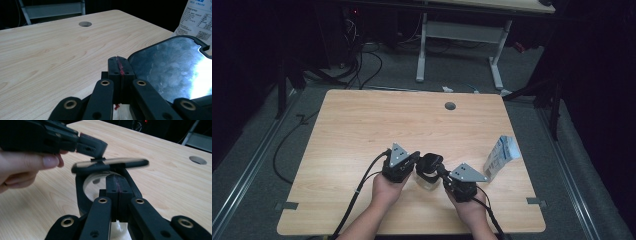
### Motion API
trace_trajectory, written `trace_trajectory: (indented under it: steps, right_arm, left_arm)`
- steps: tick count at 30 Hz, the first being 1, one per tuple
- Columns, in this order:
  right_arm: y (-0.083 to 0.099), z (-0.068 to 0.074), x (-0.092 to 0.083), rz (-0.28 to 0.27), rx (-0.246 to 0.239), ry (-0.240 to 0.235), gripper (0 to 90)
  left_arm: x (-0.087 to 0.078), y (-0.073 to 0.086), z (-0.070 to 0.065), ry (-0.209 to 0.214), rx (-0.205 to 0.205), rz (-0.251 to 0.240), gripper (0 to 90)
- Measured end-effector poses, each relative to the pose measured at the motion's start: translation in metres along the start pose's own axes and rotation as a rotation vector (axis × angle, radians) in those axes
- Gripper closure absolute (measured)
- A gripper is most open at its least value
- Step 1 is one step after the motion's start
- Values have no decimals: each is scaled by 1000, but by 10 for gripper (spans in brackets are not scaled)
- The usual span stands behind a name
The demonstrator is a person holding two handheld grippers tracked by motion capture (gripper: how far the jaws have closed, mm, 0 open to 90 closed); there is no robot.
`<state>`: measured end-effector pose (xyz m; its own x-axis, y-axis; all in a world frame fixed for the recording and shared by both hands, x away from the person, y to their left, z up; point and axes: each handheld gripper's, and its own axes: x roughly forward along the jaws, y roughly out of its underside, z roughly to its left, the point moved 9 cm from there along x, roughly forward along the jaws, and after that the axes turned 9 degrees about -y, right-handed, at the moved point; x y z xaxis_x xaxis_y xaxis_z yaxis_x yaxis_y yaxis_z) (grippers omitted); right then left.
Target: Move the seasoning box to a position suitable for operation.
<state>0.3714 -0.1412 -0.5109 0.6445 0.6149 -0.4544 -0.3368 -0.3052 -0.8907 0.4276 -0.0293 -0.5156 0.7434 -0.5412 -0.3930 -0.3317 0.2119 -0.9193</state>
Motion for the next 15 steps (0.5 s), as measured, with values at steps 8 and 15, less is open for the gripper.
trace_trajectory:
  steps: [8, 15]
  right_arm:
    - [-9, 2, 10, 3, -7, -2, 899]
    - [-17, 4, 18, -15, -16, -3, 899]
  left_arm:
    - [-20, 8, 13, -11, 13, -4, 900]
    - [-40, 36, 5, 11, 35, 24, 900]
